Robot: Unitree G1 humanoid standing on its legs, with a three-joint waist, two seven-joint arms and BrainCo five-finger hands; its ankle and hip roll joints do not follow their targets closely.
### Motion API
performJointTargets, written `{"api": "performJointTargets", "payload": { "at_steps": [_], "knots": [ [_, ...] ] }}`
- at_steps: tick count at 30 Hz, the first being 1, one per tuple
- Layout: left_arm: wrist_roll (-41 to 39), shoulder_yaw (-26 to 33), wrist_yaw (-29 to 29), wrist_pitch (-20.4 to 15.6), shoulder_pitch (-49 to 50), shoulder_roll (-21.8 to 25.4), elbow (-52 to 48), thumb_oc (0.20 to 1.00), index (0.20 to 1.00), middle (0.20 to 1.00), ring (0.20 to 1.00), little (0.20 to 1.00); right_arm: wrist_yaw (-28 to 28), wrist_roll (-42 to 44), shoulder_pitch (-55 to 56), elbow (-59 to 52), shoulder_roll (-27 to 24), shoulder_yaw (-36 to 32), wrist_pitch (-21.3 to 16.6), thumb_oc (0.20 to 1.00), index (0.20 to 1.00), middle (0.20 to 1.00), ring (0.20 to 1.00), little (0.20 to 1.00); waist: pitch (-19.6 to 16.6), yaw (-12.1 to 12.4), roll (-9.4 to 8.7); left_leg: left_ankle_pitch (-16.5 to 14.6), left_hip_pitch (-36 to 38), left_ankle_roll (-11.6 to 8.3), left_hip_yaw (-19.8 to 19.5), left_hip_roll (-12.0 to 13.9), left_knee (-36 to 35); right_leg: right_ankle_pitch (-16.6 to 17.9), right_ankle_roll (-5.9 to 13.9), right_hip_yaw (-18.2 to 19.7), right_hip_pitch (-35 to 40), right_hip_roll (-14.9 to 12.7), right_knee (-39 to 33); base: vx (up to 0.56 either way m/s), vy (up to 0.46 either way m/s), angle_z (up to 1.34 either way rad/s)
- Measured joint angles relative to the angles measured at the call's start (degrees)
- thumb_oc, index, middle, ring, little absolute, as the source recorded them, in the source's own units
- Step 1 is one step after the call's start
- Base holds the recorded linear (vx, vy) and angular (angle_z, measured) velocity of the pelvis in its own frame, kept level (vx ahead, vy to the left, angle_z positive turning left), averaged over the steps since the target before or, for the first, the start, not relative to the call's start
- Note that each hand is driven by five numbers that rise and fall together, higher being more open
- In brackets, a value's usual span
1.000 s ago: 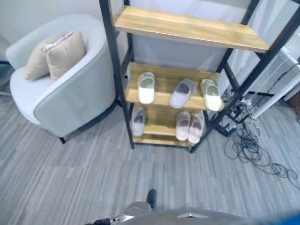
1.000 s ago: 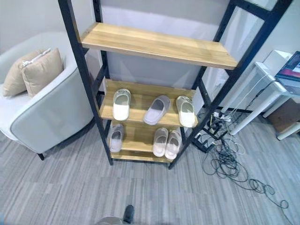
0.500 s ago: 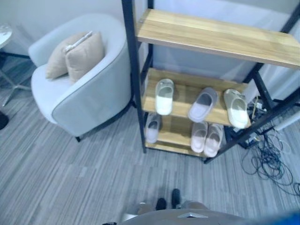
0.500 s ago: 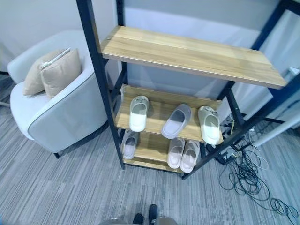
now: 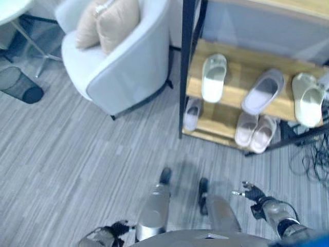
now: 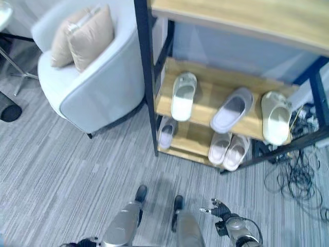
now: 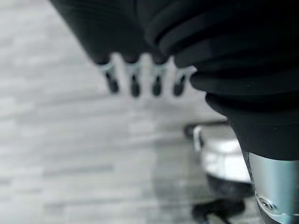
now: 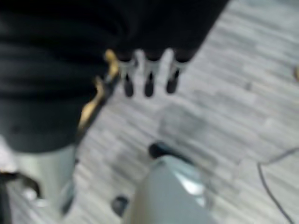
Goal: Arrange the slippers neatly on the shoe rack.
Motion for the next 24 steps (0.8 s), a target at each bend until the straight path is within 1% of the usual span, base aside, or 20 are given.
{"api": "performJointTargets", "payload": {
  "at_steps": [1, 2, 3, 5, 7, 8, 9, 11, 12, 13, 14, 15, 16, 18, 19, 20, 21, 22, 23, 24],
  "knots": [
    [-0.6, -0.7, 0.6, -0.4, -0.1, 0.1, -1.1, 1.0, 1.0, 1.0, 1.0, 1.0, -0.6, 0.1, 0.0, -2.1, -0.6, -1.5, -0.1, 1.0, 1.0, 1.0, 1.0, 1.0, 0.5, -0.2, 0.4, 0.2, -0.7, -0.01, 0.4, 0.0, -0.2, 0.1, 0.14, 0.5, -1.1, 0.1, -0.5, -0.08, 0.075, -0.59],
    [-1.5, -1.2, 1.6, -1.3, -0.2, 0.1, -3.3, 1.0, 1.0, 1.0, 1.0, 1.0, -2.3, 0.6, 0.0, -7.0, -2.5, -3.7, -1.2, 1.0, 1.0, 1.0, 1.0, 1.0, 1.9, -0.3, 2.04, 0.5, -1.9, 0.29, 0.7, 0.0, -0.3, 0.9, 1.14, 1.2, -2.1, 0.2, -1.7, -0.04, 0.045, -0.52],
    [-2.2, -1.3, 2.1, -1.7, -0.3, 0.0, -3.8, 1.0, 1.0, 1.0, 1.0, 1.0, -3.1, 1.1, -0.1, -8.3, -3.2, -4.7, -1.8, 1.0, 1.0, 1.0, 1.0, 1.0, 2.8, -0.6, 2.45, 0.9, -2.0, 0.38, 0.8, -0.1, -0.3, 1.5, 1.47, 1.3, -2.1, 0.3, -2.0, -0.02, 0.027, -0.42],
    [-3.5, -1.6, 3.0, -2.4, -0.1, 0.3, -5.6, 1.0, 1.0, 1.0, 1.0, 1.0, -5.2, 1.5, 1.3, -12.5, -4.5, -5.9, -2.1, 1.0, 1.0, 1.0, 1.0, 1.0, 3.0, -0.9, 2.59, 1.4, -1.9, 0.4, 1.4, -0.1, -0.3, 1.9, 1.5, 2.0, -2.2, 0.2, -1.9, -0.01, 0.026, -0.1],
    [-4.8, -2.0, 3.5, -3.5, -0.1, 0.3, -7.1, 1.0, 1.0, 1.0, 1.0, 1.0, -6.8, 1.4, 2.6, -16.0, -5.2, -7.9, -2.6, 1.0, 1.0, 1.0, 1.0, 1.0, 3.7, -1.6, 2.24, 1.4, -1.6, 0.35, 1.8, -0.1, -0.3, 1.9, 1.32, 2.6, -2.7, 0.2, -2.1, -0.01, 0.017, -0.03],
    [-5.2, -2.5, 3.6, -3.8, 0.0, -0.1, -8.4, 1.0, 1.0, 1.0, 1.0, 1.0, -7.9, 1.3, 4.4, -21.2, -6.5, -9.7, -3.0, 1.0, 1.0, 1.0, 1.0, 1.0, 4.2, -1.7, 2.65, 1.4, -1.8, 0.36, 1.9, -0.1, -0.4, 2.0, 1.22, 2.8, -2.8, 0.2, -2.4, -0.02, 0.049, -0.26],
    [-6.2, -3.5, 4.1, -4.4, 0.0, -0.5, -8.3, 1.0, 1.0, 1.0, 1.0, 1.0, -9.7, 1.0, 4.6, -25.1, -7.6, -11.2, -3.9, 1.0, 1.0, 1.0, 1.0, 1.0, 4.7, -2.3, 2.78, 1.5, -1.8, 0.49, 2.2, -0.2, -0.5, 2.0, 1.16, 3.1, -2.8, 0.2, -2.6, -0.01, 0.054, -0.36],
    [-6.9, -3.6, 4.7, -4.5, 0.0, -1.0, -7.6, 1.0, 1.0, 1.0, 1.0, 1.0, -10.7, -0.6, 6.4, -31.7, -7.7, -12.7, -3.6, 1.0, 1.0, 1.0, 1.0, 1.0, 5.0, -2.4, 2.5, 2.0, -1.3, 0.54, 3.9, 0.3, -0.4, 2.1, 1.15, 4.5, -3.7, 0.5, -2.8, 0.02, -0.016, -0.71],
    [-7.4, -3.2, 5.0, -4.4, 0.5, -1.9, -6.1, 1.0, 1.0, 1.0, 1.0, 1.0, -10.9, -1.8, 7.3, -36.4, -7.7, -13.0, -4.2, 1.0, 1.0, 1.0, 1.0, 1.0, 5.0, -1.7, 2.64, 2.2, -0.8, 1.08, 5.5, 1.4, -0.5, 2.6, 1.58, 3.6, -3.3, 0.2, -3.9, 0.05, -0.157, -1.1],
    [-7.5, -2.3, 5.0, -4.4, 0.7, -2.8, -5.7, 1.0, 1.0, 1.0, 1.0, 1.0, -11.0, -3.3, 7.2, -38.0, -7.8, -13.1, -4.3, 1.0, 1.0, 1.0, 1.0, 1.0, 5.5, -1.4, 3.47, 3.2, 0.0, 2.38, 8.5, 3.2, -1.1, 2.7, 1.09, -1.7, -2.9, -0.9, -3.1, 0.08, -0.22, -1.23],
    [-7.6, -2.2, 5.0, -4.4, 0.9, -2.8, -5.6, 1.0, 1.0, 1.0, 1.0, 1.0, -11.0, -4.6, 7.6, -38.9, -8.0, -12.7, -4.2, 1.0, 1.0, 1.0, 1.0, 1.0, 5.5, -1.5, 3.39, 2.5, 0.8, 1.97, 9.1, 3.9, -1.4, 3.0, 1.58, -5.1, -2.7, -2.6, -1.4, 0.08, -0.23, -0.67],
    [-8.0, -2.0, 4.8, -4.4, 1.0, -2.2, -5.4, 1.0, 1.0, 1.0, 1.0, 1.0, -11.0, -5.2, 8.2, -39.5, -7.9, -12.1, -4.1, 1.0, 1.0, 1.0, 1.0, 1.0, 5.8, -2.3, 2.44, 2.4, 1.7, 1.75, 9.2, 3.4, -1.4, 3.8, 2.77, -5.0, -0.5, -3.5, -2.2, 0.06, -0.142, -0.39],
    [-8.5, -1.4, 4.8, -4.4, 0.8, -1.6, -5.3, 1.0, 1.0, 1.0, 1.0, 1.0, -10.8, -5.4, 8.5, -39.9, -8.1, -11.6, -4.1, 1.0, 1.0, 1.0, 1.0, 1.0, 6.3, -2.4, 2.13, 2.4, 2.4, 1.64, 9.2, 3.6, -1.2, 3.1, 2.27, -4.8, 0.5, -3.4, -2.8, 0.06, -0.173, -0.05],
    [-8.6, -1.1, 4.8, -4.4, 0.8, -2.0, -4.3, 1.0, 1.0, 1.0, 1.0, 1.0, -10.5, -6.2, 10.4, -43.7, -8.0, -11.4, -3.6, 1.0, 1.0, 1.0, 1.0, 1.0, 6.3, -3.1, 1.68, 2.4, 3.2, 0.58, 9.1, 5.0, -1.4, 2.9, 1.66, -5.2, 0.9, -2.2, -2.0, 0.11, -0.317, -0.1],
    [-8.6, -1.0, 4.8, -4.4, 0.8, -1.4, -4.0, 1.0, 1.0, 1.0, 1.0, 1.0, -10.4, -6.8, 10.8, -44.4, -8.0, -11.4, -3.6, 1.0, 1.0, 1.0, 1.0, 1.0, 6.5, -3.2, 1.42, 2.4, 4.1, -0.03, 9.1, 5.6, -1.5, 2.5, 1.14, -5.2, 1.5, -1.6, -1.8, 0.09, -0.278, -0.11],
    [-8.5, -1.7, 4.8, -4.4, 1.8, -1.0, -5.0, 1.0, 1.0, 1.0, 1.0, 1.0, -10.0, -7.5, 13.3, -48.5, -8.0, -11.9, -3.3, 1.0, 1.0, 1.0, 1.0, 1.0, 6.4, -3.2, 1.18, 2.2, 5.7, -1.02, 9.5, 7.1, -1.3, 1.3, 0.3, -5.4, 3.0, 0.0, -1.2, 0.03, -0.11, -0.1],
    [-8.4, -1.9, 4.7, -4.5, 2.4, 0.0, -5.2, 1.0, 1.0, 1.0, 1.0, 1.0, -10.0, -7.5, 14.1, -49.3, -7.9, -11.6, -4.4, 1.0, 1.0, 1.0, 1.0, 1.0, 6.0, -3.1, 0.45, 1.9, 6.5, -1.36, 9.2, 7.2, -1.2, 0.8, -0.49, -5.4, 3.8, 0.1, -1.6, 0.03, -0.235, -0.1],
    [-8.4, -1.8, 4.7, -4.5, 2.8, 0.5, -5.0, 1.0, 1.0, 1.0, 1.0, 1.0, -10.0, -7.5, 14.1, -49.0, -7.9, -11.7, -4.6, 1.0, 1.0, 1.0, 1.0, 1.0, 5.4, -3.1, 0.01, 1.9, 6.9, -1.34, 8.9, 7.7, -1.4, 0.5, -0.96, -5.4, 3.9, 0.7, -1.5, 0.06, -0.234, -0.11],
    [-8.4, -1.7, 4.7, -4.5, 2.9, 0.4, -4.6, 1.0, 1.0, 1.0, 1.0, 1.0, -10.0, -7.5, 13.8, -48.8, -8.2, -12.2, -4.7, 1.0, 1.0, 1.0, 1.0, 1.0, 5.2, -3.2, 0.05, 2.2, 6.9, -1.39, 8.6, 8.2, -1.3, 0.3, -1.26, -5.7, 3.8, 1.6, -1.2, 0.06, -0.234, 0.06],
    [-8.3, -0.7, 4.5, -4.8, 2.7, 0.0, -3.8, 1.0, 1.0, 1.0, 1.0, 1.0, -10.0, -7.4, 13.7, -49.2, -8.1, -13.1, -4.6, 1.0, 1.0, 1.0, 1.0, 1.0, 5.4, -4.1, 0.45, 2.4, 4.7, -3.39, 8.4, 9.0, 2.2, -0.6, -1.74, -6.4, 3.7, 3.0, 0.7, 0.11, 0.045, 0.39]
  ]
}}
